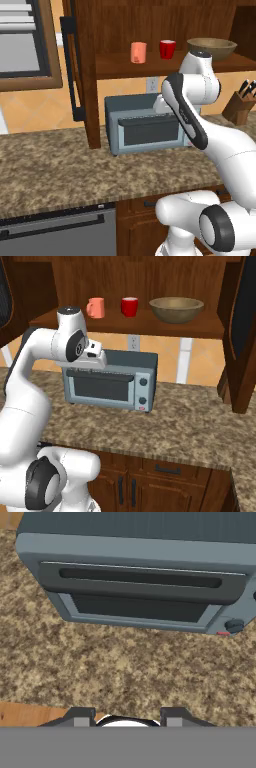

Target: Gather all objects into one cabinet and sort the glasses and bowls to opposite sides.

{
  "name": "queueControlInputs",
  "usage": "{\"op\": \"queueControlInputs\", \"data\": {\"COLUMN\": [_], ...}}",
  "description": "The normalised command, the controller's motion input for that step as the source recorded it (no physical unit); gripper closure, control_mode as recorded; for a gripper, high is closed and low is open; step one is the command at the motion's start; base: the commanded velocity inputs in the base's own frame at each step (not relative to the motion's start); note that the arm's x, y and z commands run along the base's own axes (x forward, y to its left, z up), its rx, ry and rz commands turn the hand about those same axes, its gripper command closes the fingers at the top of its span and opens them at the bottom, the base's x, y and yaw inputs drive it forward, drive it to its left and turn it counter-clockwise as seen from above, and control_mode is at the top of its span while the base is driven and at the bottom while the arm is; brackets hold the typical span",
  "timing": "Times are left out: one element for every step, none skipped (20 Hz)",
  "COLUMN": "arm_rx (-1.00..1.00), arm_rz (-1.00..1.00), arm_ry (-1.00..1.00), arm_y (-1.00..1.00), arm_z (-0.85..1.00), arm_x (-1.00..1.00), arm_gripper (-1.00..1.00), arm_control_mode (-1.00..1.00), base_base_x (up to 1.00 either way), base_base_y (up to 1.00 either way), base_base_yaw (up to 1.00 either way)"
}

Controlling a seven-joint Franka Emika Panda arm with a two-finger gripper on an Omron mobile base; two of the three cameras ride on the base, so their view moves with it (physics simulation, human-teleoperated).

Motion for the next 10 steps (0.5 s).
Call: {"op": "queueControlInputs", "data": {"arm_rx": [0.0, 0.0, 0.0, 0.0, 0.0, 0.0, 0.0, 0.0, 0.0, 0.0], "arm_rz": [0.0, 0.0, 0.0, 0.0, 0.0, 0.0, 0.0, 0.0, 0.0, 0.0], "arm_ry": [0.0, 0.0, 0.0, 0.0, 0.0, 0.0, 0.0, 0.0, 0.0, 0.0], "arm_y": [0.0, 0.0, 0.0, 0.0, 0.0, 0.0, 0.0, 0.0, 0.0, 0.0], "arm_z": [0.0, 0.0, 0.0, 0.0, 0.0, 0.0, 0.0, 0.0, 0.0, 0.0], "arm_x": [0.0, 0.0, 0.0, 0.0, 0.0, 0.0, 0.0, 0.0, 0.0, 0.0], "arm_gripper": [-1.0, -1.0, -1.0, -1.0, -1.0, -1.0, -1.0, -1.0, -1.0, -1.0], "arm_control_mode": [1.0, 1.0, 1.0, 1.0, 1.0, 1.0, 1.0, 1.0, 1.0, 1.0], "base_base_x": [0.0, 0.0, 0.0, 0.0, -0.36, -0.56, -0.81, -0.93, -0.99, -1.0], "base_base_y": [0.0, 0.0, 0.0, 0.0, 0.0, 0.0, 0.0, 0.0, 0.0, 0.0], "base_base_yaw": [0.0, 0.0, 0.0, 0.0, 0.01, 0.0, 0.0, 0.0, 0.0, 0.0]}}
